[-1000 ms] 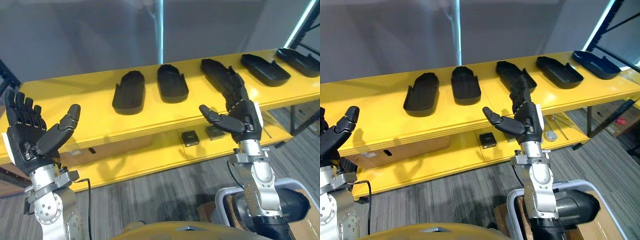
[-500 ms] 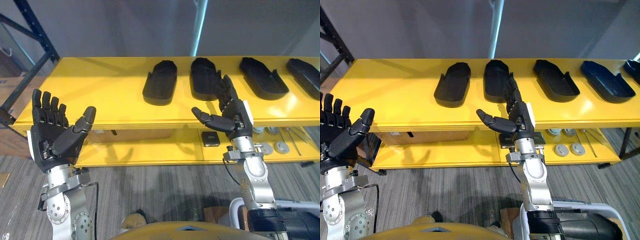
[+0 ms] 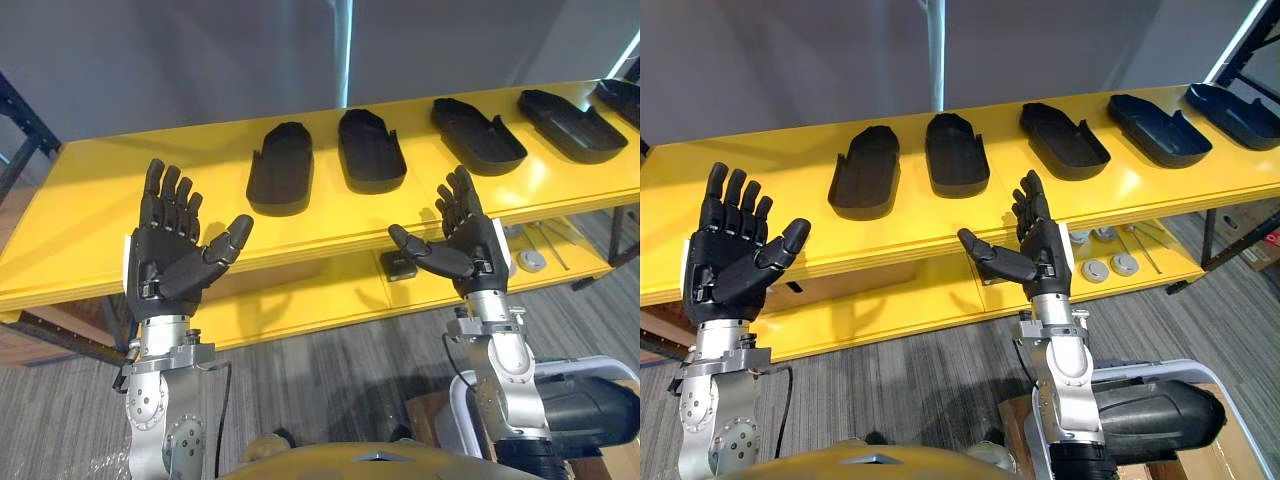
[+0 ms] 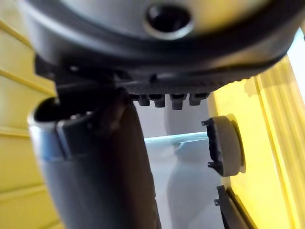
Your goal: Walk over and take three plastic housings, then place them on the shelf
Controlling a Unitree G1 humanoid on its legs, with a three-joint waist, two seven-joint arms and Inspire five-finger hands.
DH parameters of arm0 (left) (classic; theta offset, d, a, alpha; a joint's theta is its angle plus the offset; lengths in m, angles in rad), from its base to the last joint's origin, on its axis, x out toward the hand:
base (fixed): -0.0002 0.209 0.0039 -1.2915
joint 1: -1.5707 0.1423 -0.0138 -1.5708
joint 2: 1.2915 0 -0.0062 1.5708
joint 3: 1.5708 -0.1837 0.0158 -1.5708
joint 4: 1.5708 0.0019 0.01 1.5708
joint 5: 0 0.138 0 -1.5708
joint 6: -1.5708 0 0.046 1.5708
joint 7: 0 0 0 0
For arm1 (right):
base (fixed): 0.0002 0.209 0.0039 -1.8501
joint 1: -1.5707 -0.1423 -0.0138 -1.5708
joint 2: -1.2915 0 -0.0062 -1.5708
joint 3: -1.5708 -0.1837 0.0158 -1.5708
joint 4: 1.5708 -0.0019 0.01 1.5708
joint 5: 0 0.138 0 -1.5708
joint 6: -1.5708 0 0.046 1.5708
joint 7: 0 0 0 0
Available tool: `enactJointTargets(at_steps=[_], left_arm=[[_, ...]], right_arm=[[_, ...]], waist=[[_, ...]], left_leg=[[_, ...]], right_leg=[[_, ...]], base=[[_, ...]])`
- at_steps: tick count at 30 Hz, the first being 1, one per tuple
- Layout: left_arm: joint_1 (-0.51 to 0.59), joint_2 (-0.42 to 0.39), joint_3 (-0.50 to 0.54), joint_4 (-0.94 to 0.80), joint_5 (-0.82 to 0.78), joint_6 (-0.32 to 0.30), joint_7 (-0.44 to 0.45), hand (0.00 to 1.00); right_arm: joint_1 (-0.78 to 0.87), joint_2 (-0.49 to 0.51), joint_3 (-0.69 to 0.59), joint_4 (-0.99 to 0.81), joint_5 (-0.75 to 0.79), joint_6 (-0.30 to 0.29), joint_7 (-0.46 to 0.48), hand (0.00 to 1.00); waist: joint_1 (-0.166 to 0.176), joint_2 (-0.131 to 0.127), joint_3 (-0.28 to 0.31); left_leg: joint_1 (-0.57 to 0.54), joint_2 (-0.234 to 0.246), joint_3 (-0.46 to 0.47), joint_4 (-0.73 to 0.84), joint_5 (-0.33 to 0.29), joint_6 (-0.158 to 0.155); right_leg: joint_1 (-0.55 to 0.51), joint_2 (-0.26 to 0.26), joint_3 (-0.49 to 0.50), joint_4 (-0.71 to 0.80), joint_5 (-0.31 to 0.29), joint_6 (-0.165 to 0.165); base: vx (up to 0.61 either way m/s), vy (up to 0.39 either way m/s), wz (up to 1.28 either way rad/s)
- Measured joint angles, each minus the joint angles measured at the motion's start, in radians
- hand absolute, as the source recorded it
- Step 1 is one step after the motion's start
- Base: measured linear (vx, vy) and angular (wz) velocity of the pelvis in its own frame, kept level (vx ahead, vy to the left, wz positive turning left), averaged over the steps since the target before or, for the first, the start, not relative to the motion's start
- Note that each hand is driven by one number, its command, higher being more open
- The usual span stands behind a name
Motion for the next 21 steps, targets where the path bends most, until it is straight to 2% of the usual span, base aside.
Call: enactJointTargets(at_steps=[5,9,17,21], left_arm=[[0.000,0.000,0.001,0.012,0.000,0.002,0.055,1.00],[0.001,0.000,0.003,0.013,0.003,0.014,0.062,1.00],[0.012,0.000,0.002,0.014,0.038,0.043,0.033,1.00],[0.012,0.010,-0.019,0.028,0.052,0.099,-0.037,1.00]], right_arm=[[0.029,0.001,0.000,-0.062,-0.001,0.000,0.006,1.00],[0.029,0.001,0.007,-0.062,-0.002,0.002,0.016,1.00],[0.029,-0.004,0.058,-0.062,-0.020,0.009,0.082,1.00],[0.029,-0.006,0.105,-0.061,-0.041,0.029,0.083,1.00]], waist=[[-0.001,-0.002,-0.001],[0.000,-0.004,-0.003],[0.000,-0.010,-0.011],[0.003,-0.013,-0.029]], left_leg=[[0.018,-0.002,0.006,-0.035,0.006,-0.004],[0.017,-0.007,0.000,-0.054,0.017,-0.004],[0.016,-0.010,-0.015,-0.076,0.031,-0.004],[0.017,-0.019,-0.020,-0.084,0.034,-0.003]], right_leg=[[0.002,-0.001,0.000,-0.002,0.000,0.000],[0.002,0.000,-0.005,-0.008,0.001,0.001],[0.004,0.003,-0.028,-0.012,0.001,0.001],[0.003,0.002,-0.029,-0.012,0.001,0.001]], base=[[0.00,0.001,-0.01],[0.00,0.000,0.05],[0.01,0.000,0.06],[0.01,0.009,0.03]])
